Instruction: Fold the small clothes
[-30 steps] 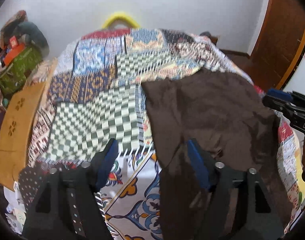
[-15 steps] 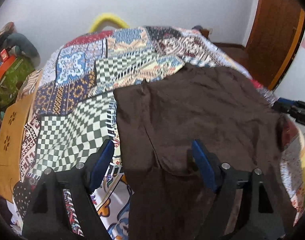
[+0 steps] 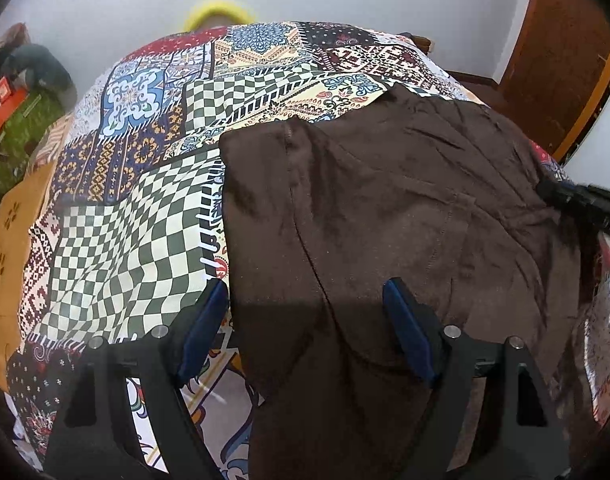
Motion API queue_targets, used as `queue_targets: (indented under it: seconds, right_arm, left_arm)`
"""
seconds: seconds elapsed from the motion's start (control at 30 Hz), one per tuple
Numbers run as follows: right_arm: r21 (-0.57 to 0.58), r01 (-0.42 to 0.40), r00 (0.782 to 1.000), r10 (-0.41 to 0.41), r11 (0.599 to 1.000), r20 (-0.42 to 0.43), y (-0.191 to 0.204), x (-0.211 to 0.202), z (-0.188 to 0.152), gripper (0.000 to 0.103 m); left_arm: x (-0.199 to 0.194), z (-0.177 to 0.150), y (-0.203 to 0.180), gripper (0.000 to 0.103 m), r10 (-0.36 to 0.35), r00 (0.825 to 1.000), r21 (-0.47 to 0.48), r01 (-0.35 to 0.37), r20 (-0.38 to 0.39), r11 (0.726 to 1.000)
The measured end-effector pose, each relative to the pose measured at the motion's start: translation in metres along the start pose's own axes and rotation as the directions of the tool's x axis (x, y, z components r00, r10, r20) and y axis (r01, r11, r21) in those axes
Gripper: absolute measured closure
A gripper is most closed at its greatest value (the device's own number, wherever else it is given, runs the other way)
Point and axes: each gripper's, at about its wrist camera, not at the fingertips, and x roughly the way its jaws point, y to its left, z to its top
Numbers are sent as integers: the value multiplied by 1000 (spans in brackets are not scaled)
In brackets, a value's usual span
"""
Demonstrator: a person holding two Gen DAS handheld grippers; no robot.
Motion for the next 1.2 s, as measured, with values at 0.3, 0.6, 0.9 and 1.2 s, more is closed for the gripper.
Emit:
queue_targets:
  seconds: [0.3,0.6,0.9,1.2]
  right_arm:
    - [-21,6,991,-3,1000,137,8,-59,29,100]
    - [-45,-55,987,61,997,145,44,-59,20,100]
    - [196,-40,999,34,980,36,-22,-67,-24,94]
    - [393,-183,981,194,901,13,-32,-47,-49,64]
  left_arm:
    - [2,-1,-1,22,18,1000,2,-18,5,1000]
    - [-22,-2,3,23,-6,1000,-21,6,20,1000]
    - [-58,-14,5,23,-19,997,-1,19,76,1000]
    - [-30,-37,-5,23,-19,1000,-2,19,-19,1000]
